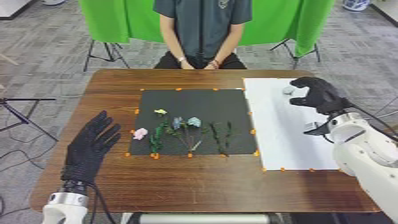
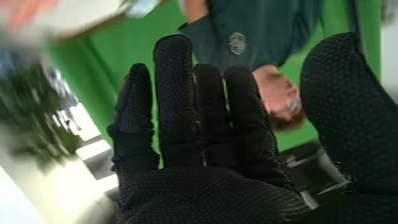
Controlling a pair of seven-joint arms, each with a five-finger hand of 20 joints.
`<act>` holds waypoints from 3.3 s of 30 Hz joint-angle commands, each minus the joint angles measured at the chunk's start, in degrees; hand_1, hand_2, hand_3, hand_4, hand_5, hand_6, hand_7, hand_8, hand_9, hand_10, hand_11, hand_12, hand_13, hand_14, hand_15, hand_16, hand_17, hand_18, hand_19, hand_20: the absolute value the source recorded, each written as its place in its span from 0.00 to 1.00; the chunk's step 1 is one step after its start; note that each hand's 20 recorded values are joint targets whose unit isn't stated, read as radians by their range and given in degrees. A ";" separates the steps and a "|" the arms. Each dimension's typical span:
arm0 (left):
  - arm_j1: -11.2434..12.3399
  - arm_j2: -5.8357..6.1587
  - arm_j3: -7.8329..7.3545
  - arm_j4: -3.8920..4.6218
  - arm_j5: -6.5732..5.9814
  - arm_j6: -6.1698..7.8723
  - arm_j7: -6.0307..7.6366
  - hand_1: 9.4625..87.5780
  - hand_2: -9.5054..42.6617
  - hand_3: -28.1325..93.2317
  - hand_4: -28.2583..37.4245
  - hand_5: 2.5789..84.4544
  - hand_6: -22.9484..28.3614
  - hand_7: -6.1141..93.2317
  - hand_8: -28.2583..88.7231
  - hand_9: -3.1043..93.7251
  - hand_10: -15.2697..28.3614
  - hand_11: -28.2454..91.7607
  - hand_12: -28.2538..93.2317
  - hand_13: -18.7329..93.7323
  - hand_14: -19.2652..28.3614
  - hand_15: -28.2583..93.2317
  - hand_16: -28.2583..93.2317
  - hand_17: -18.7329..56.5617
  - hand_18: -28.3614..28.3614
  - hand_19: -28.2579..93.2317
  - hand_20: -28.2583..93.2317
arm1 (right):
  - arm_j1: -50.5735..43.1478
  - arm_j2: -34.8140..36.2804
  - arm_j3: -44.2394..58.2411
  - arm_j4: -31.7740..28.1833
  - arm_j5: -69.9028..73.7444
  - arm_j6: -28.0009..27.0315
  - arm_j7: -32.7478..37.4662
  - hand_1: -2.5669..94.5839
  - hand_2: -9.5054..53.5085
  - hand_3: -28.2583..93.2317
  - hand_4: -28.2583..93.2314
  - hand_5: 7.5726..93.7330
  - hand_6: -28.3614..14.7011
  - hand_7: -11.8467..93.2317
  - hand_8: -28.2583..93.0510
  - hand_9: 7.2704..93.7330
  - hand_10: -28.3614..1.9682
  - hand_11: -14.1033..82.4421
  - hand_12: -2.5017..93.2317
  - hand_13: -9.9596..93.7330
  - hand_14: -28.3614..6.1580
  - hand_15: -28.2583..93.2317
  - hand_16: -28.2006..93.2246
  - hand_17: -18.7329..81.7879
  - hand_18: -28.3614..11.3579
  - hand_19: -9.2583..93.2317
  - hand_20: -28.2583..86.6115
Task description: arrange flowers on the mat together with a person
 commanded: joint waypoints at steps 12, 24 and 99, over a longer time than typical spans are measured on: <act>1.02 0.26 0.26 0.34 -0.36 0.11 -0.48 0.24 0.19 0.81 0.07 0.33 0.51 0.28 0.15 0.27 0.60 0.41 0.36 0.35 0.69 0.42 0.26 0.12 0.86 0.58 0.33 | 15.49 -3.29 -8.86 13.92 -32.91 -12.33 6.83 0.40 0.00 0.90 0.00 0.47 0.63 0.43 0.09 0.52 0.63 0.52 0.27 0.69 0.64 0.81 0.37 0.43 0.25 0.86 0.61; 1.24 0.34 0.34 0.26 -0.51 0.53 -0.17 0.24 0.19 0.81 0.07 0.32 0.50 0.28 0.15 0.27 0.60 0.41 0.36 0.35 0.69 0.42 0.26 0.12 0.86 0.58 0.33 | 15.79 -5.84 -7.32 15.45 -32.70 -21.95 4.97 0.40 0.00 0.89 0.00 0.49 0.60 0.40 0.09 0.53 0.58 0.50 0.27 0.68 0.64 0.80 0.39 0.42 0.24 0.85 0.62; 1.39 -0.23 0.16 0.29 -0.67 0.74 -0.57 0.24 0.19 0.80 0.08 0.32 0.50 0.28 0.15 0.27 0.60 0.41 0.36 0.36 0.69 0.42 0.26 0.12 0.86 0.58 0.33 | 13.06 -5.94 -13.56 7.73 -24.03 -1.35 1.41 0.57 0.00 0.88 0.00 0.75 0.71 0.58 0.22 0.94 0.80 0.35 0.57 0.84 0.70 0.80 0.46 0.53 0.24 0.92 0.68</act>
